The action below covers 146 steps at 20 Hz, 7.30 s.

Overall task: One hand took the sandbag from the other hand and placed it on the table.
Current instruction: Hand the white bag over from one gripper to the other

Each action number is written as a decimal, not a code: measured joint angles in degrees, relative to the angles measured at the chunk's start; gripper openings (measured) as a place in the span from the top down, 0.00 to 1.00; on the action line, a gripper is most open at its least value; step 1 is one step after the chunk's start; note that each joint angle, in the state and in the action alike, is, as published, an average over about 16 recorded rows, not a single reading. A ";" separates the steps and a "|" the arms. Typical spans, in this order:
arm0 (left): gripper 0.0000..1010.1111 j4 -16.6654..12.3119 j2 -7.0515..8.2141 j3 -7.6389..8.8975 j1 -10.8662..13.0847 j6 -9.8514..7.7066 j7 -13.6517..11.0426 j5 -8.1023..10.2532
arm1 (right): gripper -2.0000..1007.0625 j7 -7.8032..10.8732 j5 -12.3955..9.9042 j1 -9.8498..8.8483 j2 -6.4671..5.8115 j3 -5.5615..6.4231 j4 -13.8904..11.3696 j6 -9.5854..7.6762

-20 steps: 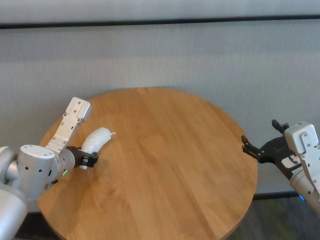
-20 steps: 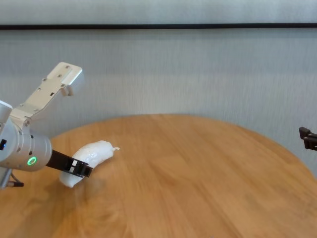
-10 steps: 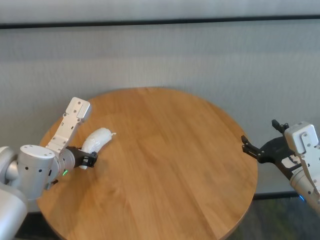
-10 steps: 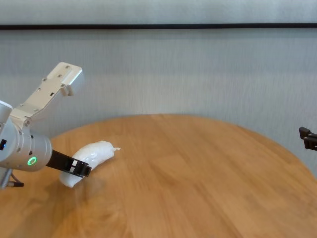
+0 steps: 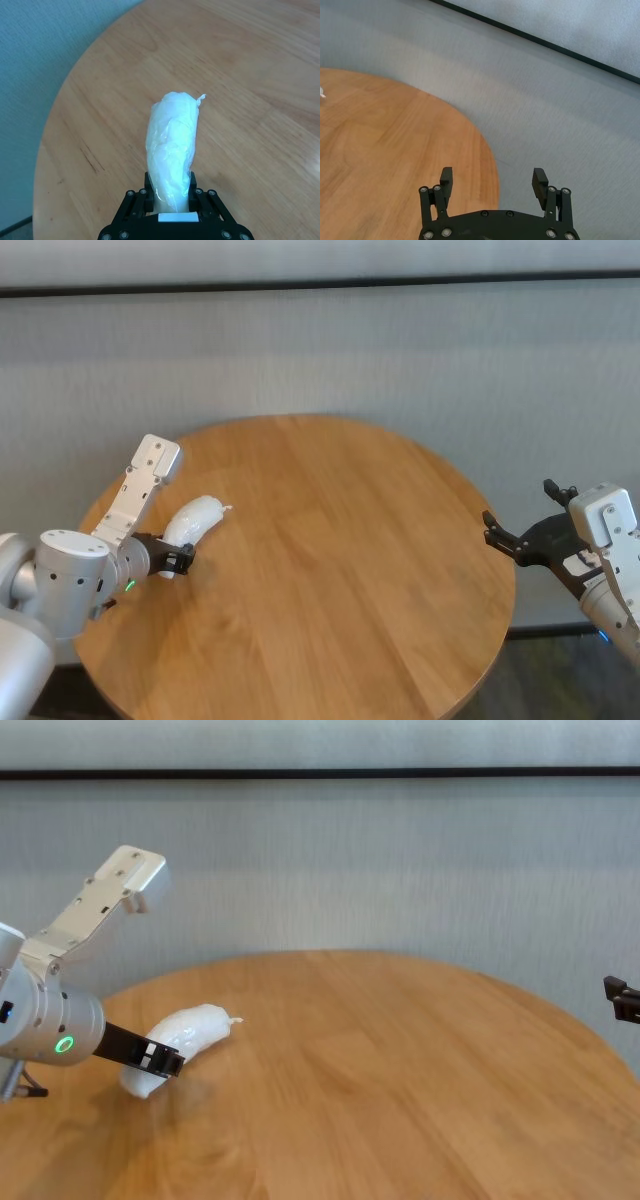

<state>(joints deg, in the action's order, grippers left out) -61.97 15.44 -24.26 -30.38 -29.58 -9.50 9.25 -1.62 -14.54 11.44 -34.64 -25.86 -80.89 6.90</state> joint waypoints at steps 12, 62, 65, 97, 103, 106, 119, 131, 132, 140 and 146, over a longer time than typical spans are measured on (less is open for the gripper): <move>0.62 -0.24 -0.04 0.46 0.26 0.66 -0.58 0.13 | 0.01 0.00 0.00 0.00 0.00 0.00 0.00 0.00; 0.62 -8.95 1.44 6.40 5.59 18.85 -16.14 8.59 | 0.01 0.00 0.00 0.00 0.00 0.00 0.00 0.00; 0.62 -8.90 1.41 6.39 5.56 18.75 -16.07 8.51 | 0.01 0.00 0.00 0.00 0.00 0.00 0.00 0.00; 0.62 -10.27 2.08 6.09 5.70 19.34 -16.82 9.38 | 0.01 0.00 0.00 0.00 0.00 0.00 0.00 0.00; 0.62 -12.51 3.19 5.37 6.00 20.14 -18.50 10.57 | 0.01 0.00 0.00 0.00 0.00 0.00 0.00 0.00; 0.62 -13.95 3.96 4.82 6.23 20.49 -19.85 11.29 | 0.01 0.00 0.00 0.00 0.00 0.00 0.00 0.00; 0.62 -20.37 7.58 2.14 7.87 21.43 -25.73 14.59 | 0.01 0.00 0.00 0.00 0.00 0.00 0.00 0.00; 0.62 -24.01 9.47 0.06 9.07 20.91 -26.46 16.17 | 0.01 0.00 0.00 0.00 0.00 0.00 0.00 0.00; 0.62 -24.14 9.54 -0.04 9.11 20.82 -26.42 16.24 | 0.01 0.00 0.00 0.00 0.00 0.00 0.00 0.00; 0.62 -24.48 9.69 -0.37 9.18 20.22 -26.06 16.46 | 0.01 0.00 0.00 0.00 0.00 0.00 0.00 0.00; 0.62 -24.38 9.65 -0.33 9.16 20.28 -26.16 16.40 | 0.01 0.00 0.00 0.00 0.00 0.00 0.00 0.00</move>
<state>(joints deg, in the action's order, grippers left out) -86.35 25.09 -24.58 -21.22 -9.30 -35.66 25.64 -1.62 -14.54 11.44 -34.64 -25.86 -80.89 6.90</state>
